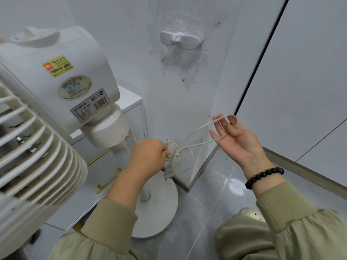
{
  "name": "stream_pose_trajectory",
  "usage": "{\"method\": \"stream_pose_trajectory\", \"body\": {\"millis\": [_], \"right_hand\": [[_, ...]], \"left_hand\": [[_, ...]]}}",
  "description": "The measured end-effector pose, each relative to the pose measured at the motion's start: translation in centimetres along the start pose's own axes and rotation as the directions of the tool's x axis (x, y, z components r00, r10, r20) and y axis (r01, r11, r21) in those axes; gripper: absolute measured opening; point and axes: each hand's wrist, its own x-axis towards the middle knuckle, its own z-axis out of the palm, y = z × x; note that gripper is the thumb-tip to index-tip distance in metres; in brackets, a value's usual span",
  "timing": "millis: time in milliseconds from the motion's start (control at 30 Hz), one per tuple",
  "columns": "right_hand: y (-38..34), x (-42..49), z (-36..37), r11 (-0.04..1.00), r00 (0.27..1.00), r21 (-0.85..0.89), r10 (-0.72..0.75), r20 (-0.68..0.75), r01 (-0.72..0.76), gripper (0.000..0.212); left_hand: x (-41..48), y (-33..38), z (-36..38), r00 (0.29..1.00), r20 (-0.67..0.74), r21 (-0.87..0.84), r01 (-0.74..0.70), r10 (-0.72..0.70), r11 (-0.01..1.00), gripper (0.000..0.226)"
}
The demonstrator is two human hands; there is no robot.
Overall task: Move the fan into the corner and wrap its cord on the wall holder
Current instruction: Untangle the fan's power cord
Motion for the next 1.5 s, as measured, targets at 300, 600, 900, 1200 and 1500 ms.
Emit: {"method": "stream_pose_trajectory", "body": {"millis": [300,600,900,1200,1500], "right_hand": [[-0.9,-1.1,-0.1,0.400,0.946,-0.867,0.002,0.325,0.298,0.060],[0.0,-0.2,-1.7,-0.042,0.949,-0.973,-0.216,0.231,0.227,0.058],[0.4,-0.7,0.1,0.470,0.973,-0.867,0.065,0.222,0.166,0.031],[3.1,-1.6,1.2,-0.115,0.960,-0.955,0.084,0.266,0.274,0.043],[3.8,-1.4,1.0,-0.537,0.915,-0.803,-0.129,0.382,0.259,0.021]], "left_hand": [[0.2,1.4,-0.1,0.977,-0.175,-0.054,0.112,-0.120,0.992,0.027],[0.0,1.0,-0.6,0.990,-0.071,-0.379,-0.138,0.120,0.915,0.037],[-0.5,0.1,-1.2,0.995,0.001,-0.426,-0.086,0.095,0.901,0.034],[-0.3,1.1,-1.1,0.999,-0.044,-0.478,0.005,-0.030,0.878,0.029],[-0.2,1.5,-0.9,0.994,-0.085,-0.479,0.019,-0.068,0.878,0.030]]}}
